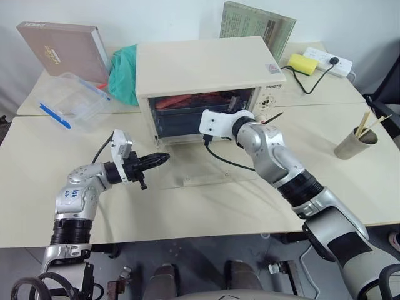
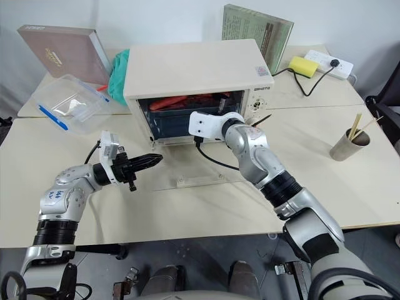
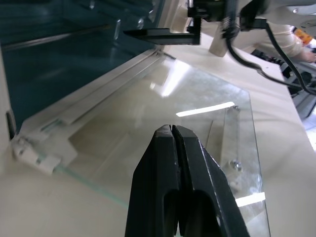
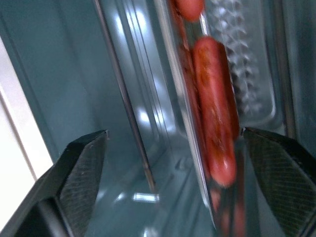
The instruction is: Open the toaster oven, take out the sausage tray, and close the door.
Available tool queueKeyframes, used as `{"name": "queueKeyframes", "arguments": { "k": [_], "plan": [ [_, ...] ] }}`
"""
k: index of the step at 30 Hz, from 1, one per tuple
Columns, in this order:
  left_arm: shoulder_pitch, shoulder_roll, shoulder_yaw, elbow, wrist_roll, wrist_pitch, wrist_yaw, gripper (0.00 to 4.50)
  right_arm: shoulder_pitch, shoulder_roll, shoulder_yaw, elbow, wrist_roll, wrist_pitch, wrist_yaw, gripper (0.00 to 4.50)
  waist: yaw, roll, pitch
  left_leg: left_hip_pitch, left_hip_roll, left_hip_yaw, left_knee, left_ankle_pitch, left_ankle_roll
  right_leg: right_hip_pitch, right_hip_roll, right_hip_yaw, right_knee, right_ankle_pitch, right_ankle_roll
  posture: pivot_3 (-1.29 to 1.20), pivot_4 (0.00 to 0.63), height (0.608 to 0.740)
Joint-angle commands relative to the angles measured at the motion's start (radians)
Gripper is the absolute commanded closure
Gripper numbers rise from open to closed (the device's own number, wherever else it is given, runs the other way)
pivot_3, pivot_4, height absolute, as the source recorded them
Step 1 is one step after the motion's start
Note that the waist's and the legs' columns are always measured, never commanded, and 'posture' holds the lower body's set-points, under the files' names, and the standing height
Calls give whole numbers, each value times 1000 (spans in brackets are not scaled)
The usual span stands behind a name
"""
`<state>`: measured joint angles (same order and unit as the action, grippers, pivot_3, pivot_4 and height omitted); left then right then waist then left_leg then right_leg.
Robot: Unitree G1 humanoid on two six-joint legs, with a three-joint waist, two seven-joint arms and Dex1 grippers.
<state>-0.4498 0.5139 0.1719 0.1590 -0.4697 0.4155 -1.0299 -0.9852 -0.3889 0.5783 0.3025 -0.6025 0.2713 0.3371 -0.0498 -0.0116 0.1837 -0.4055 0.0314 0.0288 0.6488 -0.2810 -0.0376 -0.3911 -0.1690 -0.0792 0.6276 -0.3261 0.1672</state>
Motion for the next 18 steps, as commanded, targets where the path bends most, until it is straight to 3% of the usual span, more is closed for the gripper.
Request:
{"name": "queueKeyframes", "arguments": {
  "k": [1,9,12,18],
  "plan": [
    [35,12,60,-90,-49,19,51,4468,-41,12,17,32,-65,-88,-32,0,-5,0,0,0,0,0,0,0,0,0,0,0,0,0,0,0,150,740],
    [102,16,102,-174,-92,52,110,4468,-90,79,19,131,-133,-103,-40,0,-12,0,0,0,0,0,-1,0,0,0,0,0,0,0,0,0,150,740],
    [112,17,107,-185,-98,53,124,4500,-101,98,14,147,-156,-83,-49,534,-10,0,0,0,0,0,-1,0,0,0,0,0,0,0,0,0,150,740],
    [124,18,109,-197,-108,51,139,4500,-108,121,17,130,-214,-38,-49,2581,-10,0,0,0,0,0,-1,0,-1,0,0,0,0,0,0,0,150,740]
  ]
}}
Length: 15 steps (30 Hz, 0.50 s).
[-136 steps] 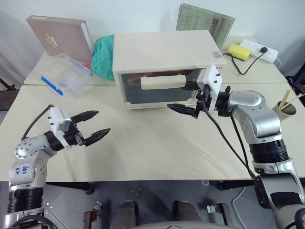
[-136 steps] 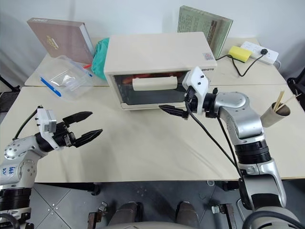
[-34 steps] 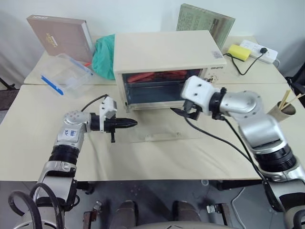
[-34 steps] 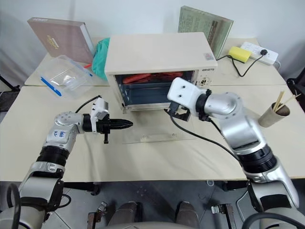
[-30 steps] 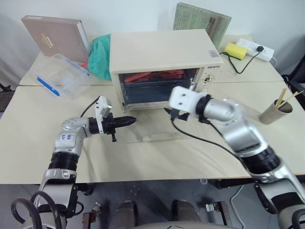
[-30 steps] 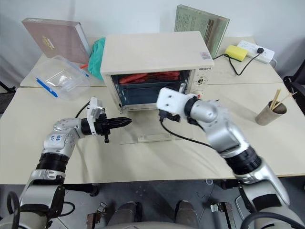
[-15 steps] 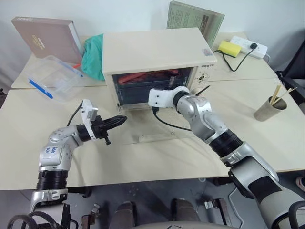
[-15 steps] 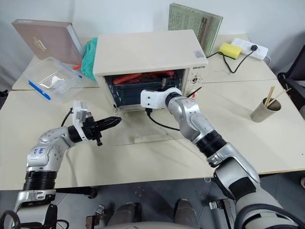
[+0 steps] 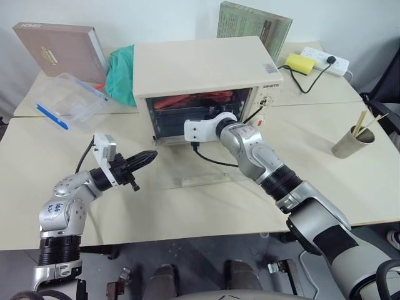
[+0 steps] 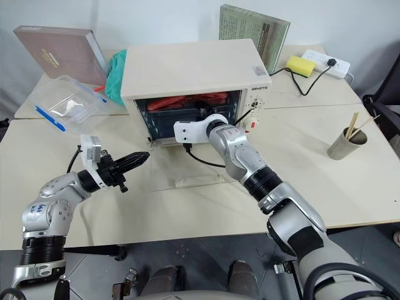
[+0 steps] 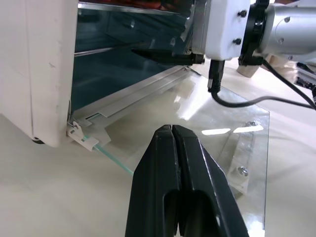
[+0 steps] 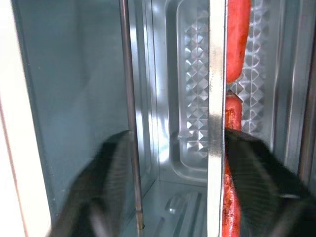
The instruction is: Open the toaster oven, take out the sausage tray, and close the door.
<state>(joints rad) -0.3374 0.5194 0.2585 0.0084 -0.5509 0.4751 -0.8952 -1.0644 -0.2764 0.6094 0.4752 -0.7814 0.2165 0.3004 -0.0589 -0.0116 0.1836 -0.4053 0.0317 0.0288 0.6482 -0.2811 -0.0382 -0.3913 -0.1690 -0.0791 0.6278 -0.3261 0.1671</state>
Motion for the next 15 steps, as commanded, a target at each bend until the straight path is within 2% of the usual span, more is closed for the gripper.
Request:
{"name": "queueKeyframes", "arguments": {
  "k": [1,5,6,15],
  "plan": [
    [12,13,23,-47,-28,-9,6,4500,-27,11,-14,-47,-41,21,-10,2913,-1,0,0,0,0,0,0,0,0,0,0,0,0,0,0,0,150,740],
    [12,14,22,-44,-29,-11,12,4500,-10,20,-14,-79,-57,50,14,4294,-1,0,0,0,0,0,0,0,0,0,0,0,0,0,0,0,150,740],
    [11,15,21,-43,-29,-13,12,4500,-5,19,-12,-86,-60,50,17,4474,-1,0,0,0,0,0,0,0,0,0,0,0,0,0,0,0,150,740],
    [-6,24,26,-25,-41,-4,12,4500,18,-5,-18,-145,-74,29,28,4474,-2,0,0,0,0,0,-1,0,0,-1,0,0,0,0,0,0,150,740]
  ]
}}
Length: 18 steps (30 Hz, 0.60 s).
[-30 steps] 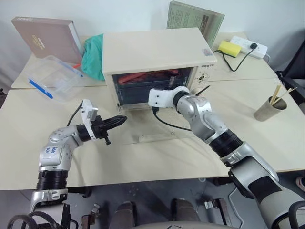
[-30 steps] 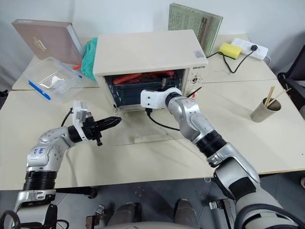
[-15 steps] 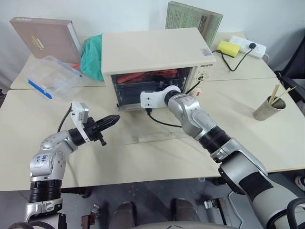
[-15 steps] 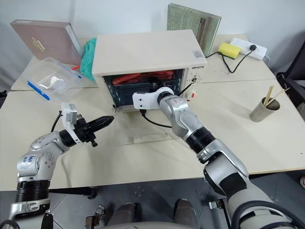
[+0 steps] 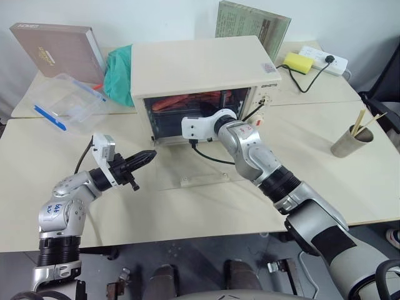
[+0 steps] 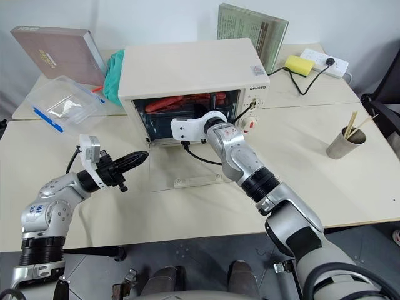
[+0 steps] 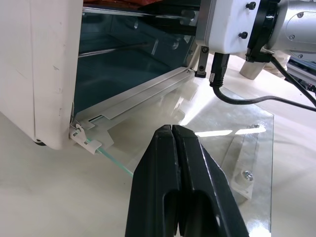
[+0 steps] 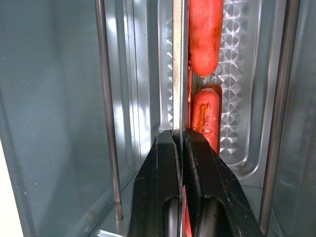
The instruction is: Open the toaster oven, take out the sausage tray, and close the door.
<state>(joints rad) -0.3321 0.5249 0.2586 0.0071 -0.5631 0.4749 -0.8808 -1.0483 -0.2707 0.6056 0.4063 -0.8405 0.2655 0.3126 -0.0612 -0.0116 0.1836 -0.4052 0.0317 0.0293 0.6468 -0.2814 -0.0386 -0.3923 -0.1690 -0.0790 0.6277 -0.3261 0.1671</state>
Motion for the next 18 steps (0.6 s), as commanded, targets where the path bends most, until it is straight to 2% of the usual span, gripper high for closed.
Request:
{"name": "queueKeyframes", "arguments": {
  "k": [1,5,14,18],
  "plan": [
    [-18,22,30,-18,-32,0,-1,4500,11,-18,-18,-102,-7,-28,30,4474,0,0,0,0,0,0,0,0,0,0,0,0,0,0,0,0,150,740],
    [-41,37,40,11,-44,13,-5,4500,61,-61,-16,-217,-7,-34,115,4474,1,0,0,0,0,0,0,0,0,0,0,0,0,0,0,0,150,740],
    [-80,47,43,60,-53,12,-13,4500,161,-103,-42,-371,-27,-43,171,4474,1,0,0,0,0,1,0,0,0,0,0,0,0,0,0,0,150,740],
    [-67,69,47,48,-84,81,-21,4500,230,-133,-54,-475,-28,-49,220,4474,3,0,0,0,0,1,1,0,0,0,0,0,0,0,0,0,150,740]
  ]
}}
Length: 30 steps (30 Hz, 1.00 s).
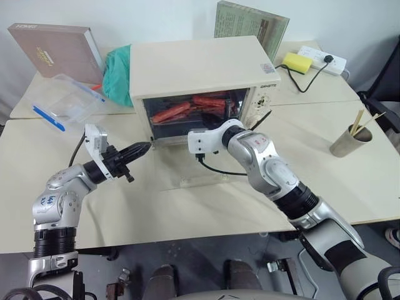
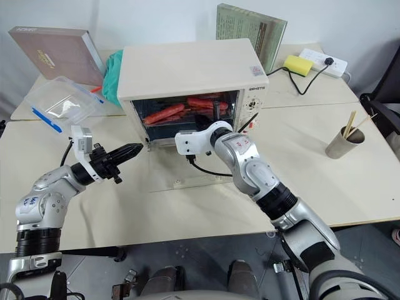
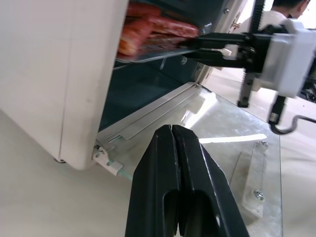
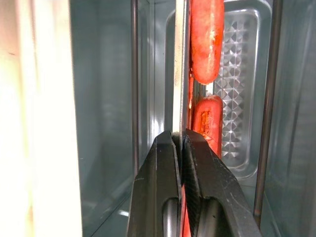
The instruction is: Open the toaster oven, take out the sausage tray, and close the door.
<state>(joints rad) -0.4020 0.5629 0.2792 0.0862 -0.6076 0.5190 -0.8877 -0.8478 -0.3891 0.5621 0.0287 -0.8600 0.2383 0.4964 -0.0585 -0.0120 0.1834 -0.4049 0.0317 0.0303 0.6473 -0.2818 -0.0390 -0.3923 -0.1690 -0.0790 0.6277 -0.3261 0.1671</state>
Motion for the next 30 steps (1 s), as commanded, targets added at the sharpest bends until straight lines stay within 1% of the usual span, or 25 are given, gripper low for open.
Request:
{"name": "queueKeyframes", "arguments": {
  "k": [1,7,18,27,30],
  "plan": [
    [10,41,27,-35,-43,50,-18,4500,43,-20,-15,-120,-13,-22,46,4474,0,0,0,0,0,0,0,0,0,0,0,0,0,0,0,0,150,740],
    [10,82,53,1,-54,64,-36,4500,98,-31,-29,-231,-49,-32,76,4474,2,0,0,0,0,0,0,0,0,0,0,0,0,0,0,0,150,740],
    [-6,97,73,28,-59,65,-46,4500,212,-62,-70,-372,-95,-51,120,4474,5,0,0,0,0,1,0,0,0,0,0,0,0,0,0,0,150,740],
    [-15,105,74,40,-61,85,-66,4500,305,-92,-126,-483,-40,-113,172,4474,9,0,0,0,0,1,0,0,0,0,0,0,0,0,0,0,150,740],
    [-18,109,74,62,-52,76,-83,4500,325,-113,-160,-498,-21,-155,146,4474,10,0,0,0,0,1,0,0,0,0,0,0,0,0,0,0,150,740]
  ]
}}
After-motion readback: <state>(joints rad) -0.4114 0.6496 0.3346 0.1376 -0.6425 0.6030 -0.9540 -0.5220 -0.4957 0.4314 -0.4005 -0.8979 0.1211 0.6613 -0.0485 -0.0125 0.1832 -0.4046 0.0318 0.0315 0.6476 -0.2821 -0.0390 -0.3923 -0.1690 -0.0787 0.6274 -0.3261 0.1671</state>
